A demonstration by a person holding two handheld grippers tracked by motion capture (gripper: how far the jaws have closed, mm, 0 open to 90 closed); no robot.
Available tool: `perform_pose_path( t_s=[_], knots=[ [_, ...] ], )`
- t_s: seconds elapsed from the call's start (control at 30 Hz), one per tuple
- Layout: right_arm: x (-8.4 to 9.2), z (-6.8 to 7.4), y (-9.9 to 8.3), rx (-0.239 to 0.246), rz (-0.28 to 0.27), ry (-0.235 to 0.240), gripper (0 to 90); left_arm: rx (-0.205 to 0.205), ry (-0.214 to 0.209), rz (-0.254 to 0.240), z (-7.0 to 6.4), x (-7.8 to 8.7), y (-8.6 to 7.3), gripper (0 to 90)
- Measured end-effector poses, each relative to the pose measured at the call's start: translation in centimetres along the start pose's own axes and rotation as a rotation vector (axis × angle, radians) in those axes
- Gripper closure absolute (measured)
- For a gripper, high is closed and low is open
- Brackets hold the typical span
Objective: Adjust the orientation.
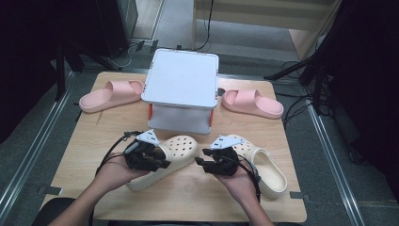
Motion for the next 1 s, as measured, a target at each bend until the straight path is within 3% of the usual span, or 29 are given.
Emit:
perform_pose_path(
  t_s=[0.17, 0.23, 0.37, 0.43, 0.53, 0.6, 0.67, 0.8, 0.87, 0.93, 1.0],
  knots=[
    [-0.1, 0.2, 0.1, -0.007, -0.007, 0.007, 56.9, -0.003, 0.005, -0.060, 0.4, 2.9, 0.6, 68.6],
    [-0.2, 0.4, 0.1, -0.009, -0.005, 0.011, 58.0, -0.012, 0.035, -0.071, 1.2, 3.8, 0.7, 73.6],
    [-0.5, 0.8, 0.2, -0.018, -0.003, 0.020, 62.8, 0.023, 0.071, -0.082, 3.8, 4.4, 0.1, 82.2],
    [-0.6, 1.0, 0.2, -0.022, 0.002, 0.029, 66.2, 0.037, 0.108, -0.083, 5.5, 4.2, -0.4, 84.9],
    [-0.8, 1.3, 0.3, -0.027, 0.000, 0.038, 74.7, 0.076, 0.110, -0.082, 7.2, 3.7, -1.1, 87.4],
    [-0.9, 1.6, 0.2, -0.042, 0.002, 0.052, 82.7, 0.074, 0.113, -0.080, 8.0, 3.1, -1.4, 87.9],
    [-1.1, 2.0, 0.1, -0.050, 0.008, 0.069, 89.8, 0.051, 0.119, -0.062, 8.5, 2.4, -1.9, 87.9],
    [-1.9, 3.0, 0.1, -0.028, 0.038, 0.088, 90.0, 0.063, 0.107, -0.035, 9.0, 1.3, -3.2, 87.8],
    [-2.5, 3.5, -0.2, -0.020, 0.057, 0.087, 90.0, 0.065, 0.110, -0.017, 9.1, 0.9, -3.8, 87.8],
    [-3.1, 3.9, -0.5, -0.008, 0.072, 0.080, 90.0, 0.084, 0.087, -0.017, 9.0, 0.6, -4.1, 87.9],
    [-3.8, 3.8, -0.7, 0.005, 0.090, 0.060, 90.0, 0.077, 0.086, -0.007, 8.6, 0.2, -4.2, 87.9]
  ],
)
Point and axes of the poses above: each handheld gripper's, and its own axes: x roughly backward along the jaws, y roughly out of its top, z roughly to its left, the point moved 9 cm from there along -x, roughly forward along the jaws
